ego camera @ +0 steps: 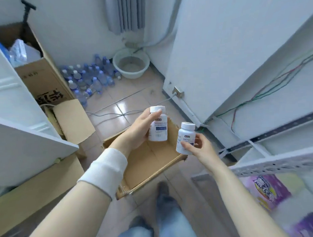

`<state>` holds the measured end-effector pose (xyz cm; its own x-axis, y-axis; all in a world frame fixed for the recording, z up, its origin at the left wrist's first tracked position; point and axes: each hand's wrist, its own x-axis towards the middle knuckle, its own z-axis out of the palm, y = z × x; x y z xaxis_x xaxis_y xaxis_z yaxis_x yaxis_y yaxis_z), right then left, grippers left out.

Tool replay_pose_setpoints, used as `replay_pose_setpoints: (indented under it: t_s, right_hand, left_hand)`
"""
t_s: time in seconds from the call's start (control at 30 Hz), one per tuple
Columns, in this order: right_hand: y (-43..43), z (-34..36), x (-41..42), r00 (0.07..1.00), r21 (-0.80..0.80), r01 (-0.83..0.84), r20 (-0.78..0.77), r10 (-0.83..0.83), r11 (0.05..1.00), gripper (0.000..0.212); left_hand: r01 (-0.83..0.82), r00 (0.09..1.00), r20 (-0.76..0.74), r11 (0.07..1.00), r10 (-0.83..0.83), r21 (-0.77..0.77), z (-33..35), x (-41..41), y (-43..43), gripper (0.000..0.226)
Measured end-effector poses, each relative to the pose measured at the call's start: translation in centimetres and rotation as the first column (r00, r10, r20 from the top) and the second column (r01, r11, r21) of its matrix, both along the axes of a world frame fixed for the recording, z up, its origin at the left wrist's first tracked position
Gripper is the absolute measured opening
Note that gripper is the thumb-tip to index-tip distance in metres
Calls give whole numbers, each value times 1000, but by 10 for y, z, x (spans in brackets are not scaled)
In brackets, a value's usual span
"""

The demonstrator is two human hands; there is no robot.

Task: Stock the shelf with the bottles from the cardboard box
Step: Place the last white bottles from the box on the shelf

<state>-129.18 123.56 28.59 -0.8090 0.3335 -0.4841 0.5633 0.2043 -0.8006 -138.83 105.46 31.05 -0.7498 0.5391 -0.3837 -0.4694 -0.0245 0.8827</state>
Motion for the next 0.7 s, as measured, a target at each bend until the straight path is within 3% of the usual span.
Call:
replay_pose_setpoints:
  t_s: [0.17, 0.33, 0.7]
  right_hand:
    - [4, 65, 80, 951, -37, 255, -170, -257, 966, 43]
    - [29, 119, 172, 847, -31, 450, -300, -438, 892, 29]
    - [77, 201, 433, 599, 10, 715, -523, -606, 699, 24]
  left_hand:
    - [158, 970, -183, 987, -157, -10, 68, 49, 42, 20]
    - [397, 870, -327, 917, -370, 18, 126, 113, 100, 30]
    - [718, 608, -558, 692, -564, 82, 217, 342, 217, 31]
